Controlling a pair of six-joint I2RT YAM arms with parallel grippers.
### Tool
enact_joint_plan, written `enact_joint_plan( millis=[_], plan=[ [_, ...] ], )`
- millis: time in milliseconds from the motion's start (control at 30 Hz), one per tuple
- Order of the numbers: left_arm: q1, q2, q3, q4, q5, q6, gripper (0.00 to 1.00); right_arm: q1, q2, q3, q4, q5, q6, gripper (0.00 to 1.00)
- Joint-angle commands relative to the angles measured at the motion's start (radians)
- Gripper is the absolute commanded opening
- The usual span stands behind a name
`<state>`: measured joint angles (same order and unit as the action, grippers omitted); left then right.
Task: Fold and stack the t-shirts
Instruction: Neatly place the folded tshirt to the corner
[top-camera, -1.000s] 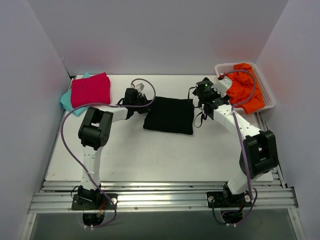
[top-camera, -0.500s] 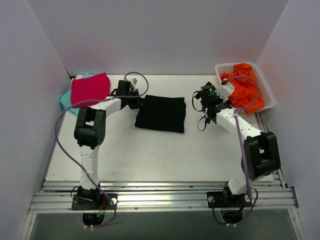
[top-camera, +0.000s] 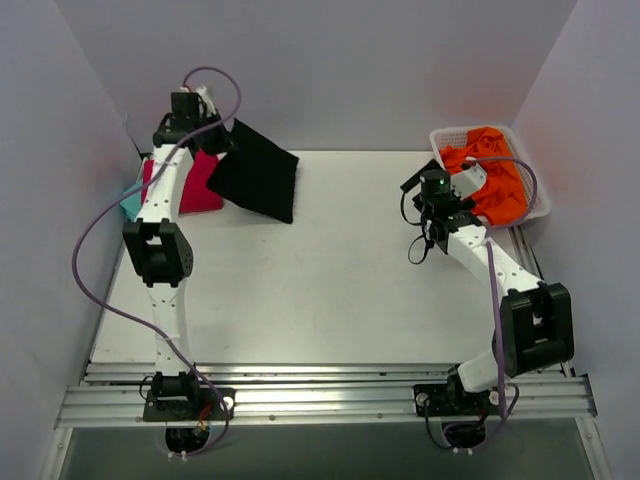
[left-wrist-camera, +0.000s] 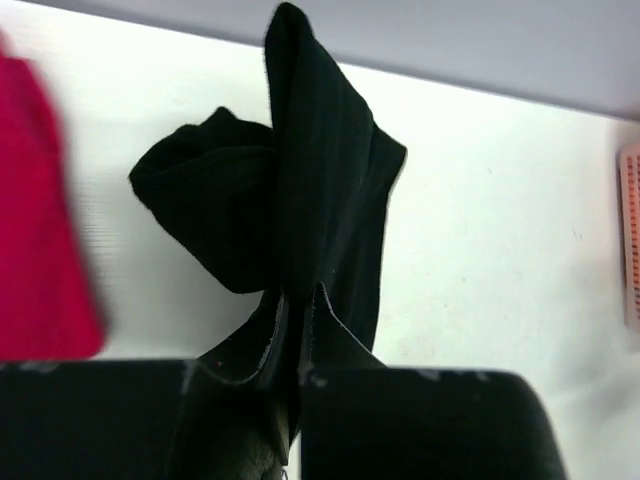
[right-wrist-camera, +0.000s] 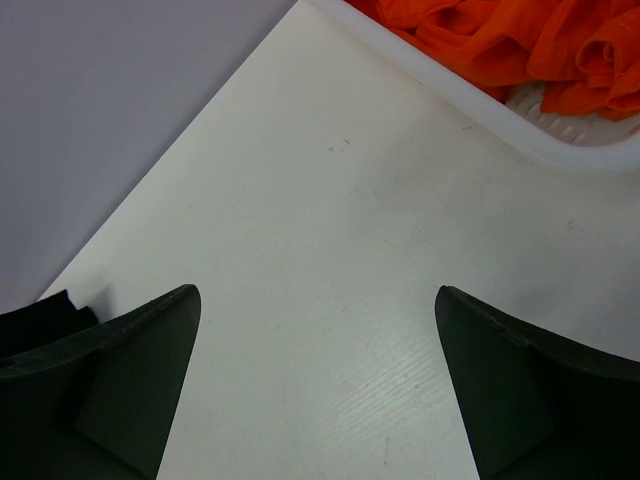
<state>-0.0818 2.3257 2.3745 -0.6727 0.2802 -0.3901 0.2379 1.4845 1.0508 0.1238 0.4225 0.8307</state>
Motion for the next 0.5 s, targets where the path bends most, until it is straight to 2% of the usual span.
enact_joint_plan(
  millis=[0,167,200,233,267,300,467],
  plan=[
    [0.127,0.035,0.197,-0.189,-0.022,0.034,0.02,-0.005,0.017,-0.011,0.059,-0.044,0.001,1.0],
    [0.266,0.066,0.27,-0.226,-0.03,0.036,0.03,-0.003,0.077,0.002,0.092,-0.088,-0.001,1.0],
    [0.289,0.067,0.27,-0.219,-0.035,0.017,0.15,-0.002,0.085,0.002,0.097,-0.105,-0.002,1.0],
    [0.31,0.067,0.264,-0.197,-0.033,0.002,0.3,0.0,0.092,0.005,0.1,-0.11,-0.005,1.0],
    [0.351,0.064,0.234,-0.179,-0.033,-0.015,0.54,0.0,0.108,0.008,0.1,-0.111,-0.007,1.0],
    [0.367,0.051,0.206,-0.154,-0.038,-0.05,0.94,0.001,0.114,0.017,0.097,-0.11,-0.013,1.0],
    [0.392,0.006,0.041,-0.024,-0.047,-0.105,0.94,0.005,0.146,0.028,0.096,-0.103,-0.024,1.0]
  ],
)
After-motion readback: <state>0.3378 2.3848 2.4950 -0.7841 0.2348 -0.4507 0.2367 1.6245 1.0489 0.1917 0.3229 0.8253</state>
